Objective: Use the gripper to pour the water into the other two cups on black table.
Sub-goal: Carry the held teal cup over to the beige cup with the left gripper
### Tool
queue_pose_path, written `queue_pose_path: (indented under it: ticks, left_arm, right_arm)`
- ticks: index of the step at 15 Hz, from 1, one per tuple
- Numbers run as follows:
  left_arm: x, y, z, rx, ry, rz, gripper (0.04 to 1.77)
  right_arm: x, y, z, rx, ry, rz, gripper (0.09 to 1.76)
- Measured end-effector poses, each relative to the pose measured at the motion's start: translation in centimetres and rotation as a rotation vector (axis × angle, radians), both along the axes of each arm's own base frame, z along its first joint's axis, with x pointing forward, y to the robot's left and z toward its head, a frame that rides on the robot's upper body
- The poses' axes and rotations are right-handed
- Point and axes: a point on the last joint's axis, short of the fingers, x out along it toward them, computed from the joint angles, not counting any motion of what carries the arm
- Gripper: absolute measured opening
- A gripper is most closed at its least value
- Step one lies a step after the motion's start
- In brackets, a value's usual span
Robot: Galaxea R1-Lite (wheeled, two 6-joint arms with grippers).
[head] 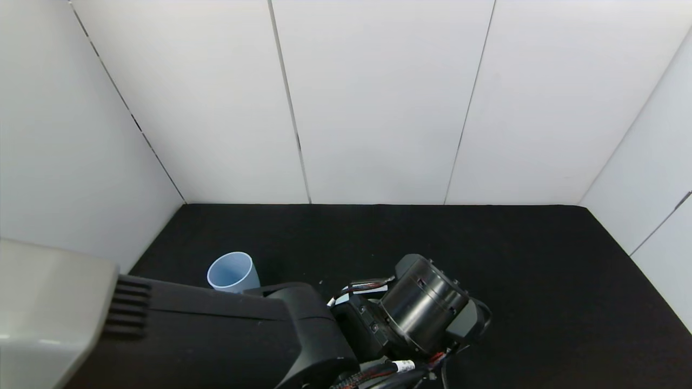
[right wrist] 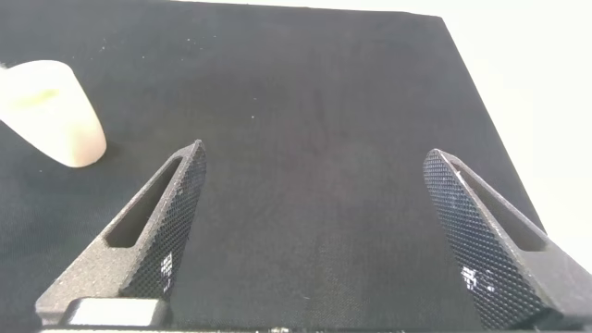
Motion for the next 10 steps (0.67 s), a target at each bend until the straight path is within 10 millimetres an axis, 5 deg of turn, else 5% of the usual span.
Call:
queue_pose_path:
  ticks: [10]
  left_arm:
    - [0.06,-0.14,-0.49,0.049,-0.015,-0.001,1.14]
  right_arm:
    - [0.0,0.0,0.01,0.0,-0.001,0.0,1.71]
